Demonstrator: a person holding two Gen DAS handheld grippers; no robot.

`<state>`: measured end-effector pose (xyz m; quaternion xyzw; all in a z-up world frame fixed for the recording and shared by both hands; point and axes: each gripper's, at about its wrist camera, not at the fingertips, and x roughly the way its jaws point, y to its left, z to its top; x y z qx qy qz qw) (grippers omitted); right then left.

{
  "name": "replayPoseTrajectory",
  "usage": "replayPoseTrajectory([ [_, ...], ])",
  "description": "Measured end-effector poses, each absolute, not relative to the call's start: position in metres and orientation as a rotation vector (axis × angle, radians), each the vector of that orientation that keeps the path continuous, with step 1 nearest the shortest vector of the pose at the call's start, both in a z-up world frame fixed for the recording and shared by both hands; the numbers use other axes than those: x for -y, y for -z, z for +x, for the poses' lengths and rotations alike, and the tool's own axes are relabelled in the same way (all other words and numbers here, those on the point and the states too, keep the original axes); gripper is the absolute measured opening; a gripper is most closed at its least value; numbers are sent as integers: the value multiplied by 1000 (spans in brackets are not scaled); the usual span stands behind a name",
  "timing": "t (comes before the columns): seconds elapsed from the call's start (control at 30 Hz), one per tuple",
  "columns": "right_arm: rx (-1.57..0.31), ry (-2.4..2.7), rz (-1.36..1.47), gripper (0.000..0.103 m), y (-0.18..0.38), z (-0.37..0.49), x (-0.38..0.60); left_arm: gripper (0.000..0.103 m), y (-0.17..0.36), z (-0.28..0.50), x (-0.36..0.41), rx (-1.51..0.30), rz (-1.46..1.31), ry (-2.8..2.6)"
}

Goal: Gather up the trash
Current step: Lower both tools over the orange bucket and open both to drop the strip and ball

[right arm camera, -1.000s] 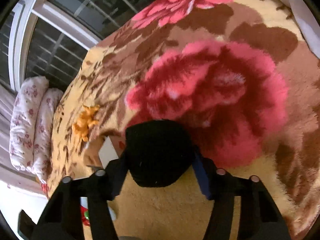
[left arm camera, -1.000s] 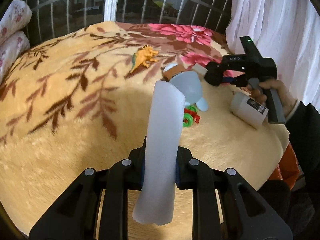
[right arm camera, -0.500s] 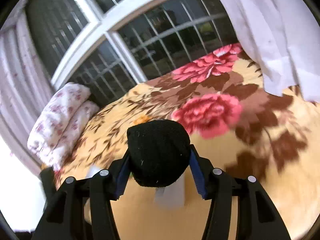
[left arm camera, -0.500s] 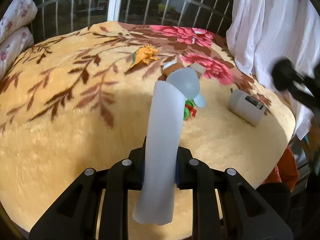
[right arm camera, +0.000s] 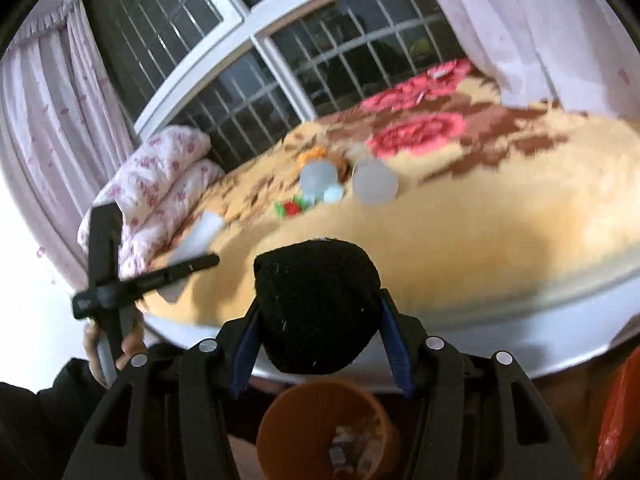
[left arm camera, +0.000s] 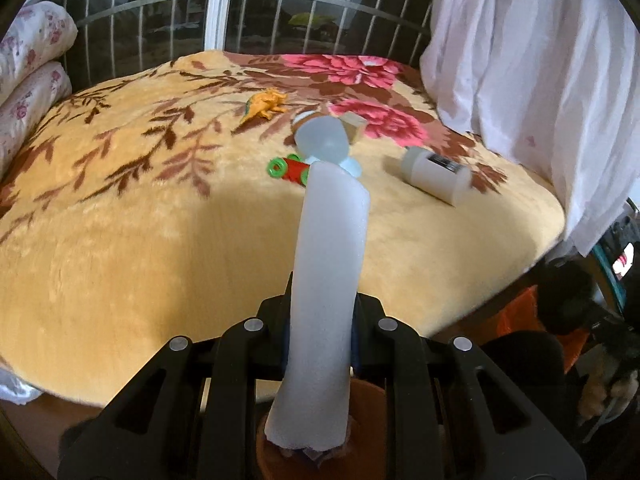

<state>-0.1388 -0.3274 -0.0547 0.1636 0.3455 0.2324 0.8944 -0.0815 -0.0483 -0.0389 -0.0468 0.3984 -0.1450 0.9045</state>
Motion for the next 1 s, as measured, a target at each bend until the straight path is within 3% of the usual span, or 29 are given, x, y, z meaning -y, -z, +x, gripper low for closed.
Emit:
replayPoseTrajectory([
  [0.27,-826,-544,276,54,87,-173,291,20,60,-139,44,-884,-72,333],
  [0.53,-967,-565,105,55,126,-189,242,20,130,-180,47,-1016,12,335],
  [1.0,-1188,-509,49,55,192,-175,212,20,199,-159,48,-1246,6,367],
])
